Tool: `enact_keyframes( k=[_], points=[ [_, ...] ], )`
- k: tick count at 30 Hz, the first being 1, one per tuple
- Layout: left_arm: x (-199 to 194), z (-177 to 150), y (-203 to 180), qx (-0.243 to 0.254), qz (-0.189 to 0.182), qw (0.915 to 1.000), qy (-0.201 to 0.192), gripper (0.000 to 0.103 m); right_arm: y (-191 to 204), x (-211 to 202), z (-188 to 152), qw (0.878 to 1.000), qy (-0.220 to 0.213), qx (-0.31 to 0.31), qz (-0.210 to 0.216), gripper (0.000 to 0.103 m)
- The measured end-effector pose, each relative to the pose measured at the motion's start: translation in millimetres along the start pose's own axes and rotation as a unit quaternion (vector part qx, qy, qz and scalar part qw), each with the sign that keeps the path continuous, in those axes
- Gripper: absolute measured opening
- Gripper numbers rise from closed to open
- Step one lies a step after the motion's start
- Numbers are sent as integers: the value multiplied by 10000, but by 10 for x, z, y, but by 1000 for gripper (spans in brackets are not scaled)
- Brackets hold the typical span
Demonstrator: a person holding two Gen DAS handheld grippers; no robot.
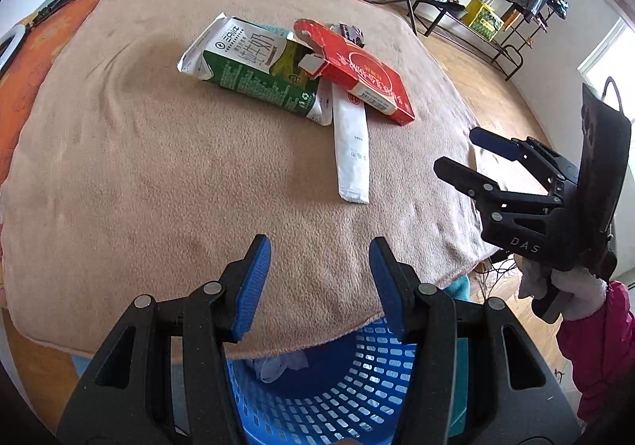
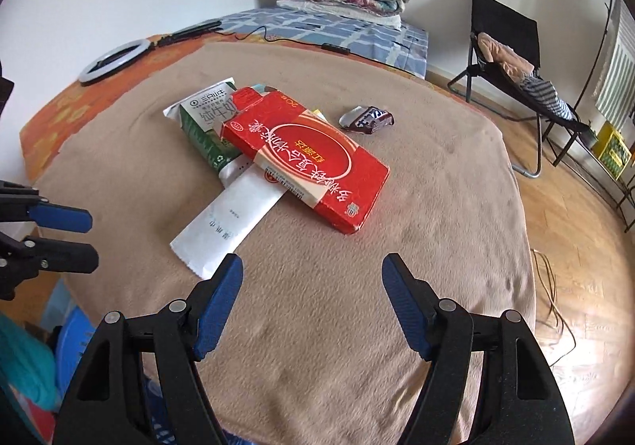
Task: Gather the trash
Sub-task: 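Move both open tools back over the bed toward the red box, then grasp the red box with the right tool while the left tool grasps the white packet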
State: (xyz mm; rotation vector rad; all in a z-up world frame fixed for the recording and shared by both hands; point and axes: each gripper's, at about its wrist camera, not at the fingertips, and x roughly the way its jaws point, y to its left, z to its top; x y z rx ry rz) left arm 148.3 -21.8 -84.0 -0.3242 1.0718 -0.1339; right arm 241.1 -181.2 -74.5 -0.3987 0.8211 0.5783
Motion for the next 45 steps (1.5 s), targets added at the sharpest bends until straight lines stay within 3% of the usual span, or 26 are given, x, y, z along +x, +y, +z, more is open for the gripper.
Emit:
enact_keyframes(
  k=[10,16,21,24,27,36,45],
  points=[
    [176,226,110,-274,-52,9996,30,53,45,541,151,9944,235,-955,-386,72],
    [296,312,97,-292,-91,9995,99,53,87,679,191,9863,49,-1458,-771,72],
    [358,360,76,-289,-121,9994,127,53,89,739,275,9868,17,-1475,-665,71],
    [393,375,72,-301,-131,9994,148,53,111,765,312,9873,29,-1503,-519,57],
    [443,412,46,-288,-125,9994,176,53,116,773,357,9868,17,-1538,-501,53],
    [617,506,-91,-72,-79,9998,179,53,-158,616,504,9962,-98,-858,-91,34],
    [904,601,-428,647,467,9967,136,53,-396,482,552,9998,-32,-181,-89,21]
  ],
)
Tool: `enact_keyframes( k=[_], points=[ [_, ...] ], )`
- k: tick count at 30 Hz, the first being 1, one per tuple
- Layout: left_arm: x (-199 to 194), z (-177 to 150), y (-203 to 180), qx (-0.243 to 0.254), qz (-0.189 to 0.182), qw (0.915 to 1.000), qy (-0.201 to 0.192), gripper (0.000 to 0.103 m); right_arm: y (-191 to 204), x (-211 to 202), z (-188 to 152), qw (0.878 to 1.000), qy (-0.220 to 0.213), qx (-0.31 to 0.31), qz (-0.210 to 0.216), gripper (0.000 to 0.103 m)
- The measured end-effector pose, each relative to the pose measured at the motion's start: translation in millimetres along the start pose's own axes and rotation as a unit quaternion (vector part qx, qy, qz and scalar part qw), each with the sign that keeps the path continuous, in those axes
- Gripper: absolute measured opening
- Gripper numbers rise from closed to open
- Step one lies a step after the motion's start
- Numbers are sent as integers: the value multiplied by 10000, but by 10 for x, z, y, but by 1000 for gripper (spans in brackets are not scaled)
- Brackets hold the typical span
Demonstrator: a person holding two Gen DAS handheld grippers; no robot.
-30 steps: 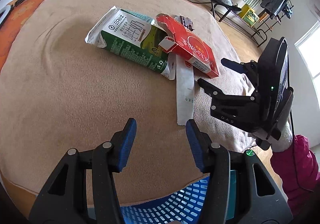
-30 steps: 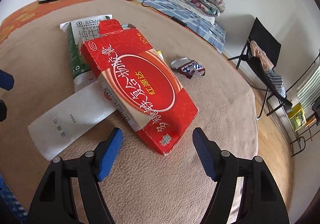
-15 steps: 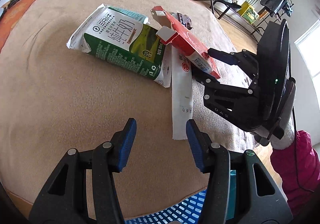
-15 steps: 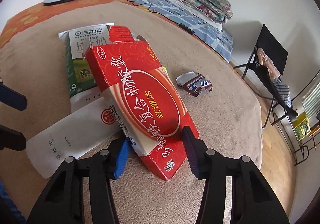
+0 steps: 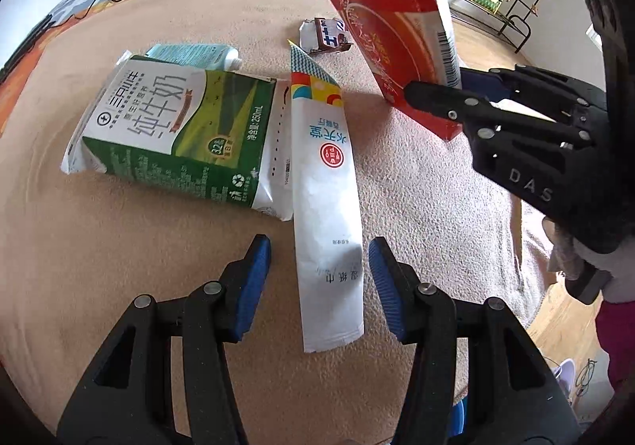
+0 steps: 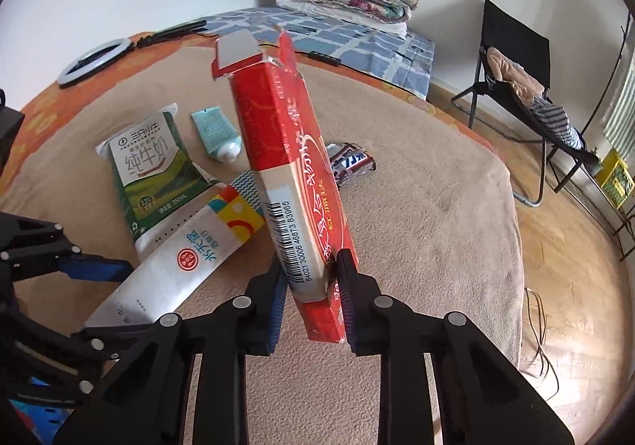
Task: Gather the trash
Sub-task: 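Grasp the red box with the right tool while the left tool grasps the white packet, then lower both items into the wastebasket and open both tools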
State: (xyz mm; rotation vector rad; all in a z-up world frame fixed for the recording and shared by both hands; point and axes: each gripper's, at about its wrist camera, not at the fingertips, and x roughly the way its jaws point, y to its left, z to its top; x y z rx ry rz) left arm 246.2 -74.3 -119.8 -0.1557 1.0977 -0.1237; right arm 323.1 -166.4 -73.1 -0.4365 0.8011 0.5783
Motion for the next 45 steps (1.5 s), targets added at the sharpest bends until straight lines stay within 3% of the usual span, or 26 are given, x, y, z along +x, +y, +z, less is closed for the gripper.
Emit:
enact_keyframes(
  k=[5,7,9,10,11,29,45],
  points=[
    [74,33,-78,110,124,9998,-87,52,-177,-80,-50,9985,63,525,113,15],
    [84,38,-108,200,215,9995,-139,31,-214,-112,-85,9975,64,669,194,15],
    [91,49,-128,261,246,9992,-169,21,-211,-147,-121,9975,59,687,144,15],
    [86,47,-127,260,216,9993,-175,8,-201,-167,-141,9975,51,695,135,15],
    [86,58,-138,245,189,9994,-176,5,-188,-192,-167,9974,42,709,125,15],
    [-698,-218,85,65,-316,9979,-565,5,192,-859,-539,9914,-250,1141,586,15],
    [-1255,-1104,258,88,-449,9977,-497,5,793,-1417,-1105,9871,-237,1195,1042,15]
  ],
)
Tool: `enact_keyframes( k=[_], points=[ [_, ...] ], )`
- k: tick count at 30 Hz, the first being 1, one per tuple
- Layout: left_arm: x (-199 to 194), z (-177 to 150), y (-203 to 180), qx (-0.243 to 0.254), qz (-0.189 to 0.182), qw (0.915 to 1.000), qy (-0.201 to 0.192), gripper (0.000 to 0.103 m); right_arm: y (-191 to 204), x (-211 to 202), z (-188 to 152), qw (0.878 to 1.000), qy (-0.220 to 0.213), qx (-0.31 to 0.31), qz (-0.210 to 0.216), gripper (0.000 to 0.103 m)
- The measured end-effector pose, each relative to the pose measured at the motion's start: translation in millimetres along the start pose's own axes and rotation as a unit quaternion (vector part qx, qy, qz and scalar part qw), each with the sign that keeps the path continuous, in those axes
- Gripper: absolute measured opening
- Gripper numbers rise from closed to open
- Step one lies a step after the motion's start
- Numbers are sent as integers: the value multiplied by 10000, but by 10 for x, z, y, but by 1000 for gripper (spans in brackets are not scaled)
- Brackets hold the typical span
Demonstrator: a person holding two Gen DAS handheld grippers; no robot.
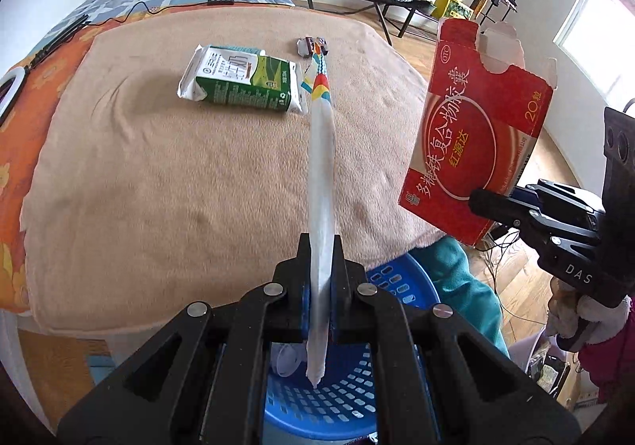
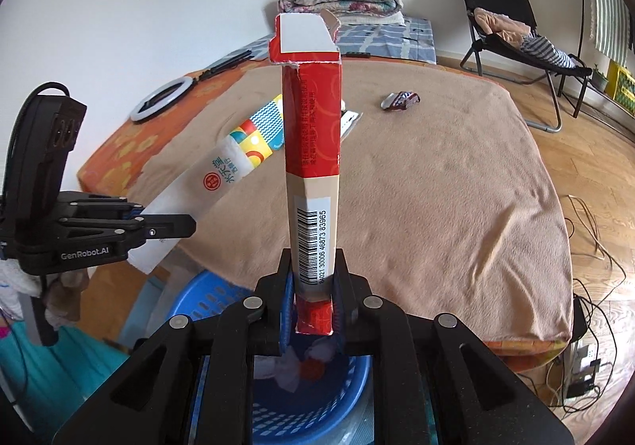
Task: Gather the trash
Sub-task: 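Lower both items into the wastebasket and open both tools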
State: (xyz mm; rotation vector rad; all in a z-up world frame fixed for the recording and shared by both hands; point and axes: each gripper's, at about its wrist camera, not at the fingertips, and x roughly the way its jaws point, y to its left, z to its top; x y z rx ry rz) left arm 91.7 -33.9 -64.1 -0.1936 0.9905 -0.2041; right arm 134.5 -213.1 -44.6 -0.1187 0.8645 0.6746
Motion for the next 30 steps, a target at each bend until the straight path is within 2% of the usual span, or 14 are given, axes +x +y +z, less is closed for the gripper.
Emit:
enact_keyframes(
  k=[9,13,21,27,29,30],
  points=[
    [-10,-389,-87,-28,-117,9998,165,5,243,-8,-487,9994,253,200,126,15],
    [61,-503,-152,62,-95,9996,271,5,303,30,-659,9992,356,160,-2,15],
    [158,-688,-205,193,42,9990,393,5,298,95,-816,9983,476,343,41,15],
    [309,-788,-217,321,82,9967,742,5,318,198,-857,9973,621,382,69,16],
    [342,-807,-216,362,149,9958,824,9,311,226,-869,9968,688,400,81,16],
    [350,-813,-207,358,172,9956,845,14,311,236,-886,9965,717,413,84,16]
  ],
)
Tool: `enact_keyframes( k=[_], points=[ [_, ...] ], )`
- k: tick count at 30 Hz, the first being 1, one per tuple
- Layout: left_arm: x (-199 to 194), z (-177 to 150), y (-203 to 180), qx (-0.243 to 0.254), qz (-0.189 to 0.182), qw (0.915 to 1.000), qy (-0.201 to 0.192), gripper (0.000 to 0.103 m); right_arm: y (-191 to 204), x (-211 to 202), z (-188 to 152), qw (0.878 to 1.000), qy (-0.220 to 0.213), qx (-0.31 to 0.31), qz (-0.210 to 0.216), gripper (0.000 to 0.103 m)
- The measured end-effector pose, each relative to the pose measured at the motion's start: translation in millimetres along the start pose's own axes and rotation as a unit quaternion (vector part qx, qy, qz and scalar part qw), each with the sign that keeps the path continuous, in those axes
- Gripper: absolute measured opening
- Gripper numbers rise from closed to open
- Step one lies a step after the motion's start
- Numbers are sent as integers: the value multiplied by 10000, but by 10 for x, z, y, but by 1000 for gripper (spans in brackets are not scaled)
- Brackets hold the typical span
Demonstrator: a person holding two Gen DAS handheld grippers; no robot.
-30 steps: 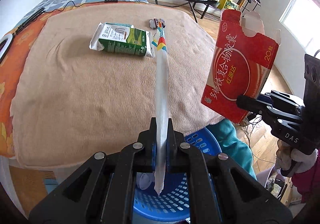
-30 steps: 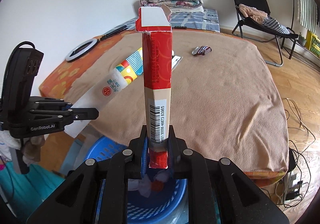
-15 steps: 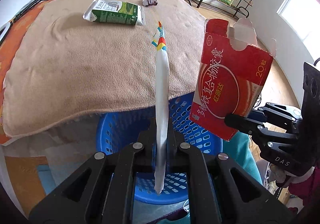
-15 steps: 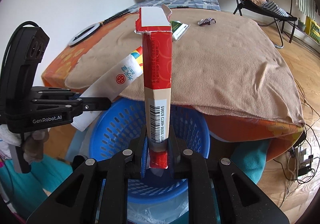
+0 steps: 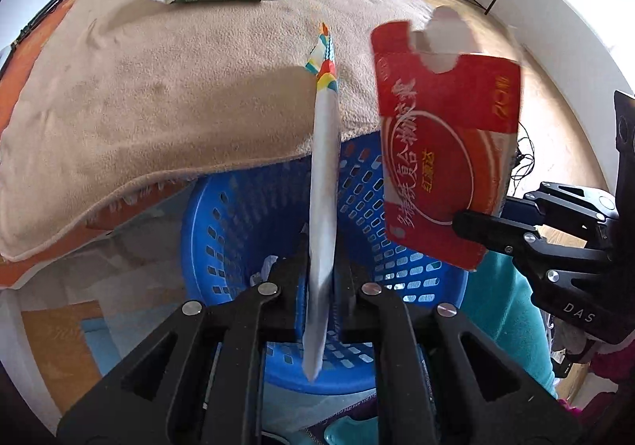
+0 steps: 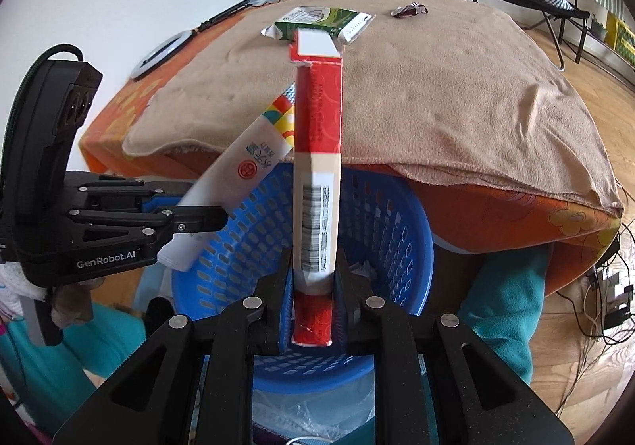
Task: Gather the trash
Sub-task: 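Lower both items into the wastebasket and open both tools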
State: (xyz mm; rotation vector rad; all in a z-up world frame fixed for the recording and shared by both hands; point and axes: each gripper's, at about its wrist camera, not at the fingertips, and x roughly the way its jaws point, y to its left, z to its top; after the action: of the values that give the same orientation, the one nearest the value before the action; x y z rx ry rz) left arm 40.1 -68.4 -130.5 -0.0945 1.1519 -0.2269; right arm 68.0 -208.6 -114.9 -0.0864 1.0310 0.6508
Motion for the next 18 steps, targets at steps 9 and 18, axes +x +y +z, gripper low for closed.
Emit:
enact_keyframes(
  k=[9,18],
  points=[
    [-23,-29,18,-19,91,10000,-8,38,-38,80,-53,9997,176,139,-76,39],
    [-20,26,100,-129,128,9998,-31,52,-90,124,-48,9990,270,269,-220,57]
  ],
)
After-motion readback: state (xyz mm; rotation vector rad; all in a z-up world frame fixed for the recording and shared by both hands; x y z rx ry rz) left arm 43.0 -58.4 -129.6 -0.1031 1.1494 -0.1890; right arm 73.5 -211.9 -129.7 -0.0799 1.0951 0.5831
